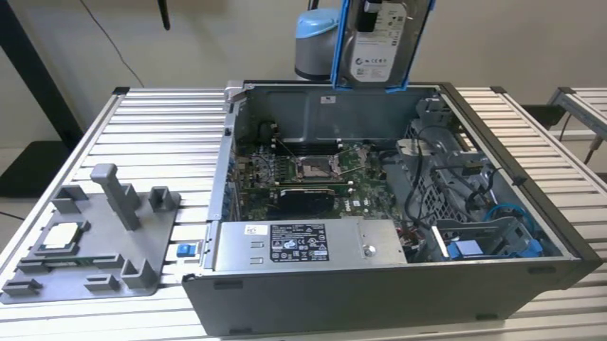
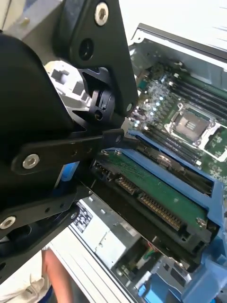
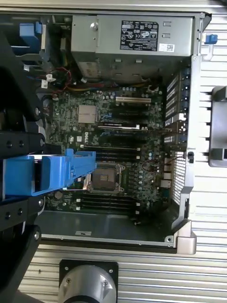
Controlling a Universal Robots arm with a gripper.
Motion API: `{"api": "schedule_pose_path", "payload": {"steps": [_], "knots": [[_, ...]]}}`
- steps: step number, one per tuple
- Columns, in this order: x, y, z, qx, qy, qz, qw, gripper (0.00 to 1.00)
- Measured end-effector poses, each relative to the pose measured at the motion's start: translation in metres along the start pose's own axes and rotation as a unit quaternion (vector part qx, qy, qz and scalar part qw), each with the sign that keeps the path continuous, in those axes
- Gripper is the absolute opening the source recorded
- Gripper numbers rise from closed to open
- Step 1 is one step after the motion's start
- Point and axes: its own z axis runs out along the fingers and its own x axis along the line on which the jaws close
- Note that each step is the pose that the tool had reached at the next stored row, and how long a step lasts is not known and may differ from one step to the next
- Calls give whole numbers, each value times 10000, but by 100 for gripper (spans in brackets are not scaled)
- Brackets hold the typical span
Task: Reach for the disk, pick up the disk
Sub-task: 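Pick up the disk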
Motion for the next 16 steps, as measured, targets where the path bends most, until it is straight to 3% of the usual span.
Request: {"api": "schedule_pose_path", "payload": {"steps": [16], "knots": [[16,-713,-22,-1,4,-13,10000,0]]}}
